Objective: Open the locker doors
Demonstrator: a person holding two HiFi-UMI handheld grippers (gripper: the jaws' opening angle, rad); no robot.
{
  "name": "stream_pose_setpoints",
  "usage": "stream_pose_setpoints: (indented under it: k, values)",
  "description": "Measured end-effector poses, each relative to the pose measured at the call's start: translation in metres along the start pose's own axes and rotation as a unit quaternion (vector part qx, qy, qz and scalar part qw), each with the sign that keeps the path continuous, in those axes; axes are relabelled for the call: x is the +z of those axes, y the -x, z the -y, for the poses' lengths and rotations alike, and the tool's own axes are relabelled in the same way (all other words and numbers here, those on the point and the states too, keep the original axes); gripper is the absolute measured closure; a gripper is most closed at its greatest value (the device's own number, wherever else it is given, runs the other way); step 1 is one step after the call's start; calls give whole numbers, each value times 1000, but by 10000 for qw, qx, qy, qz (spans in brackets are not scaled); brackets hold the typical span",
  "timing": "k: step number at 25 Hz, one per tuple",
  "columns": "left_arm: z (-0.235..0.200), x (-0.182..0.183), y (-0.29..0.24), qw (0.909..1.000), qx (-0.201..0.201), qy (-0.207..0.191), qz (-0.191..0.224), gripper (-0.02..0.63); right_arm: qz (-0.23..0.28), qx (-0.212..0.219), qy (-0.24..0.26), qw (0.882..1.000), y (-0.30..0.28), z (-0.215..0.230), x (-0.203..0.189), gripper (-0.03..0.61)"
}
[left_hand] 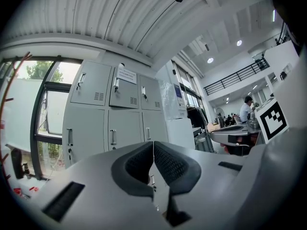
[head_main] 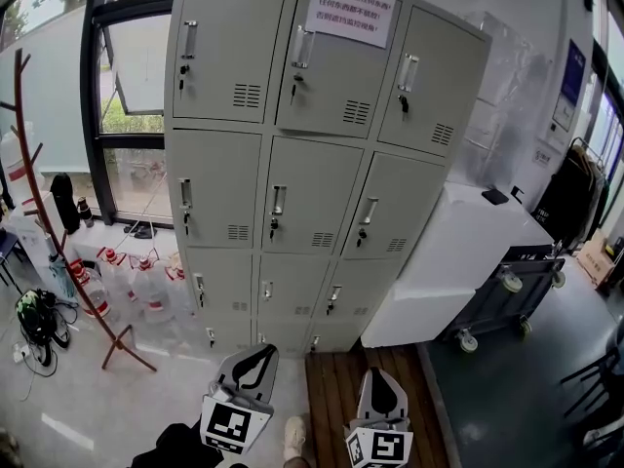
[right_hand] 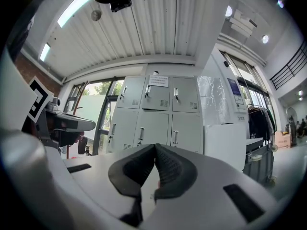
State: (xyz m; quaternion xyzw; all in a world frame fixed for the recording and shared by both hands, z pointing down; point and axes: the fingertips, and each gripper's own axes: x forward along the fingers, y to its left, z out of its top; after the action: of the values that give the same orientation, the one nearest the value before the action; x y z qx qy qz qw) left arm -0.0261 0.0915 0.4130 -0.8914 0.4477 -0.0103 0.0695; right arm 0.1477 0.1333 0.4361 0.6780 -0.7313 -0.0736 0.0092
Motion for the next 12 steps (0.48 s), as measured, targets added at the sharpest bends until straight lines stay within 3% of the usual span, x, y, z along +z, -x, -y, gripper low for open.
stream_pose_setpoints:
  k: [7,12]
  values:
    - [-18,-11,-52,9999,82,-18,-144,589,-22,129,-59,9999,-57,15,-14,563]
    - [-31,-15,-98,9999,152,-13,74,589,-75,201,-109,9997,-101,33,-24,563]
